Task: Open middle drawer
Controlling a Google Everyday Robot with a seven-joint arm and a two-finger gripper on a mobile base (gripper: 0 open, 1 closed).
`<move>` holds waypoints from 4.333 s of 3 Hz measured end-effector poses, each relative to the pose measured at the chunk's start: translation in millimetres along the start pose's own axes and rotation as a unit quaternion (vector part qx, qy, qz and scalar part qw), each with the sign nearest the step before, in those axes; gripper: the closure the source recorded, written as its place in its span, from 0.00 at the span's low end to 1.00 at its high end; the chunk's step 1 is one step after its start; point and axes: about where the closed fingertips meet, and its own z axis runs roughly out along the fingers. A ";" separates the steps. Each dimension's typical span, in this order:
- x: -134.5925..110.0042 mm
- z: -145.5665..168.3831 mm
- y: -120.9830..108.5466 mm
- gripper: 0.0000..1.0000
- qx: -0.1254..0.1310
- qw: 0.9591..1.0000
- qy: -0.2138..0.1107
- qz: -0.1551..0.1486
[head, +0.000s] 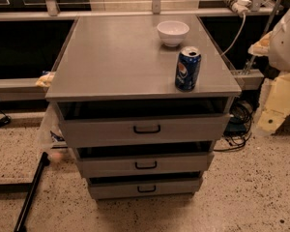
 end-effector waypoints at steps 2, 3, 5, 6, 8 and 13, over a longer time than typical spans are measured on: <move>6.3 36.1 9.9 0.00 -0.003 1.000 -0.019 0.002; 17.8 84.6 22.4 0.00 -0.027 0.999 -0.038 0.009; 32.5 144.8 34.0 0.00 -0.064 0.996 -0.058 0.017; 37.1 163.3 38.6 0.00 -0.042 0.997 -0.059 -0.002; 34.7 262.2 51.3 0.00 -0.005 0.994 -0.104 -0.046; 14.5 399.1 57.7 0.00 0.023 0.981 -0.156 -0.112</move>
Offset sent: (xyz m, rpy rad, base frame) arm 0.0003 0.0017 -0.0916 0.0881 0.0201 0.0130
